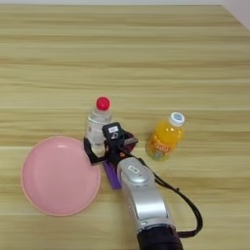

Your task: Move the objects on the table

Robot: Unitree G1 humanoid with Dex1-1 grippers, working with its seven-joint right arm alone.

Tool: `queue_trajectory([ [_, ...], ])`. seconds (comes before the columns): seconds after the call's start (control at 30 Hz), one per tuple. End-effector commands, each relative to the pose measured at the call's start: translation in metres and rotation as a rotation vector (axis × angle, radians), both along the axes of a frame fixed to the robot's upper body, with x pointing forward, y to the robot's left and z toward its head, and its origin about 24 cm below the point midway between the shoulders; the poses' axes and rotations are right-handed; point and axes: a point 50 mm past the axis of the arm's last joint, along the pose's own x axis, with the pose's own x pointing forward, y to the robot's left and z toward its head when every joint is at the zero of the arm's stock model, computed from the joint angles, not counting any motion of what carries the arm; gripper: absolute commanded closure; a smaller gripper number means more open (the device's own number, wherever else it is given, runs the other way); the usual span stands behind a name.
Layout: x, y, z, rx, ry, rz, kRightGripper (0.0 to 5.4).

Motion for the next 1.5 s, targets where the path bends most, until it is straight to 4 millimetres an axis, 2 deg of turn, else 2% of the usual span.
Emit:
queue_trajectory([
  [0.03,0.020,0.003,0.027,-0.013,-0.135,0.011,0.03],
  [1.5,0.054,0.003,0.030,-0.040,-0.192,0.002,0.03],
])
